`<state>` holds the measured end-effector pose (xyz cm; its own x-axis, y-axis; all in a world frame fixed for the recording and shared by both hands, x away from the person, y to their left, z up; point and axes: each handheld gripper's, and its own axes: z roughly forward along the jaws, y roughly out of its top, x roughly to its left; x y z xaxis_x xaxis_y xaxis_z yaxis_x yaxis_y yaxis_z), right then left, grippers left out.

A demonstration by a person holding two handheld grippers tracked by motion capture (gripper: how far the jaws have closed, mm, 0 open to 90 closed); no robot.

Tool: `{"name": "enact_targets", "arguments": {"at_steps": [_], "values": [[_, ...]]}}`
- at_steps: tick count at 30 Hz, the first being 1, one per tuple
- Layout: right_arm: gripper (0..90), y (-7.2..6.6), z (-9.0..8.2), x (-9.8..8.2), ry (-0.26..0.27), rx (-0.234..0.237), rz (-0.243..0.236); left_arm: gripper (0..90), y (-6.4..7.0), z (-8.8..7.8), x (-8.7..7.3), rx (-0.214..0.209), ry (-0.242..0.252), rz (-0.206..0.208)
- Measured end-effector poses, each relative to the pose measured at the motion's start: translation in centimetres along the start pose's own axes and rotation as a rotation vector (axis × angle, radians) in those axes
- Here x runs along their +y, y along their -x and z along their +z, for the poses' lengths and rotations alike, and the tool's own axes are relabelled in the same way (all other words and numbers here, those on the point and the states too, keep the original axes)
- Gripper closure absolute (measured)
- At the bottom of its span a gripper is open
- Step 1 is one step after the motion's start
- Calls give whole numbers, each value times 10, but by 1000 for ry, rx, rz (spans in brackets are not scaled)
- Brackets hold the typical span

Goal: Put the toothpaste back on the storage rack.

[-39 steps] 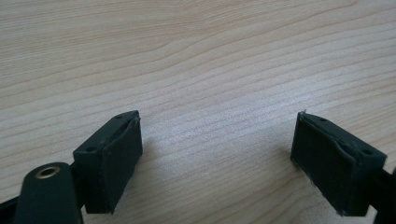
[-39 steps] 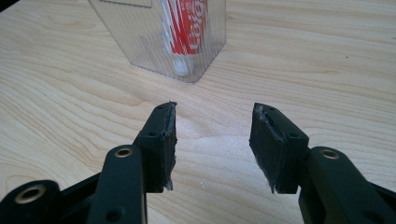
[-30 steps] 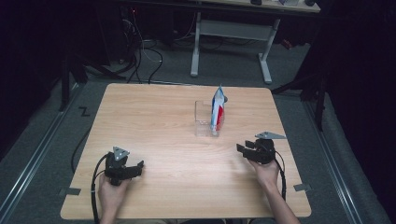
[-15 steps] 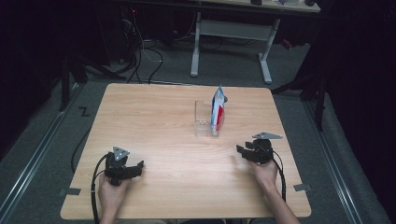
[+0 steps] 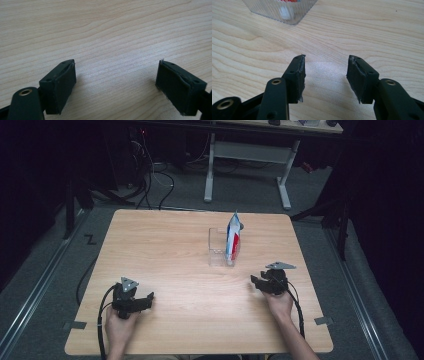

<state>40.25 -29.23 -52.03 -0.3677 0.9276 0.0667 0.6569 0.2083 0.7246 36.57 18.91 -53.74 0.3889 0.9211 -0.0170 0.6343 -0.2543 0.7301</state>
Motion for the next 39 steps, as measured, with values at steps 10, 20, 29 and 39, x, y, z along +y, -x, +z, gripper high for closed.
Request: {"name": "enact_targets", "arguments": {"at_steps": [10, 20, 29, 39], "values": [[487, -2, 9, -2, -6, -23, -9, 170, 0, 0, 0, 0, 0, 0], [479, -6, 11, -3, 4, -43, -34, 170, 0, 0, 0, 0, 0, 1], [460, -8, 13, -4, 9, -57, -63, 170, 0, 0, 0, 0, 0, 0], [424, -7, 13, -3, 7, -56, -65, 170, 0, 0, 0, 0, 0, 0]]}}
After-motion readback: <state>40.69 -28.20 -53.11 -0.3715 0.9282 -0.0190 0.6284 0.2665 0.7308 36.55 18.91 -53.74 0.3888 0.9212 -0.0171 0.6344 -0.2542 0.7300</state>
